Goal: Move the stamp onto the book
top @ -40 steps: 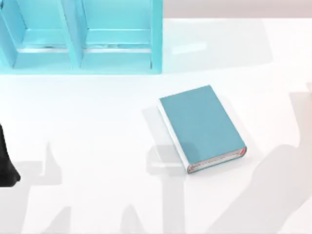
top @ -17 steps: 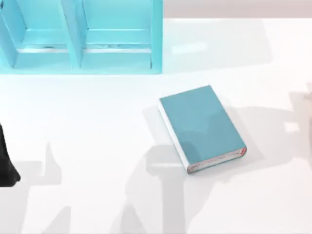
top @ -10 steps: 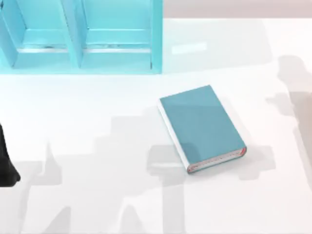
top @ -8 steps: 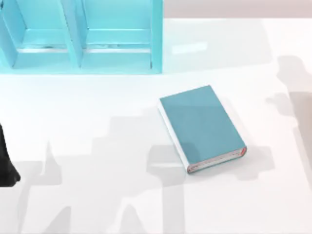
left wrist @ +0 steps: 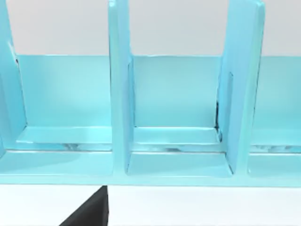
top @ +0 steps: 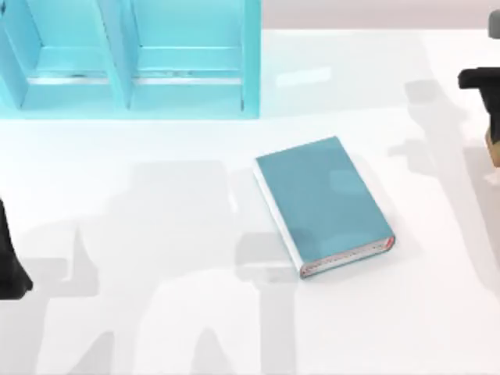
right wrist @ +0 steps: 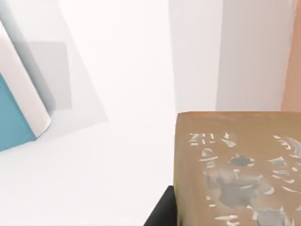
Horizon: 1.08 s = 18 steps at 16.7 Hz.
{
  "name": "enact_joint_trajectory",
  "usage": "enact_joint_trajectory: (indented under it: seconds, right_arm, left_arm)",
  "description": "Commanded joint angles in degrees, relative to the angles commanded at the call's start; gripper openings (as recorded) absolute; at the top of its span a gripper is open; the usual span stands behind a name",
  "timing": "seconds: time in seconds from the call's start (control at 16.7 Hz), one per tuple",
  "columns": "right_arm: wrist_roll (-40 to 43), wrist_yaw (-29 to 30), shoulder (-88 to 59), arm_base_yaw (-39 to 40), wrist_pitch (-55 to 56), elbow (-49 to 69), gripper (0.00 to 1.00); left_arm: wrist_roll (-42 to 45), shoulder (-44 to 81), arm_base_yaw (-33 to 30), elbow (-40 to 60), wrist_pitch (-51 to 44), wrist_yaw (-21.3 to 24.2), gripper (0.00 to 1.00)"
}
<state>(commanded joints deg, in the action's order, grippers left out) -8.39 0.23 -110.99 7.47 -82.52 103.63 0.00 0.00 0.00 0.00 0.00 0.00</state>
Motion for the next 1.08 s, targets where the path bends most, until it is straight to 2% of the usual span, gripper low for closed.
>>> enact_joint_trajectory:
  seconds: [0.54,1.08]
  right_arm:
    - [-22.6,0.1,-20.2,22.1,3.9,16.1,0.0]
    - [-24.4,0.0,-21.6,23.7,3.8,17.7,0.0]
  left_arm:
    - [0.0,0.0,0.0,0.0,0.0,0.0,1.0]
    - [0.0,0.0,0.0,0.0,0.0,0.0,1.0]
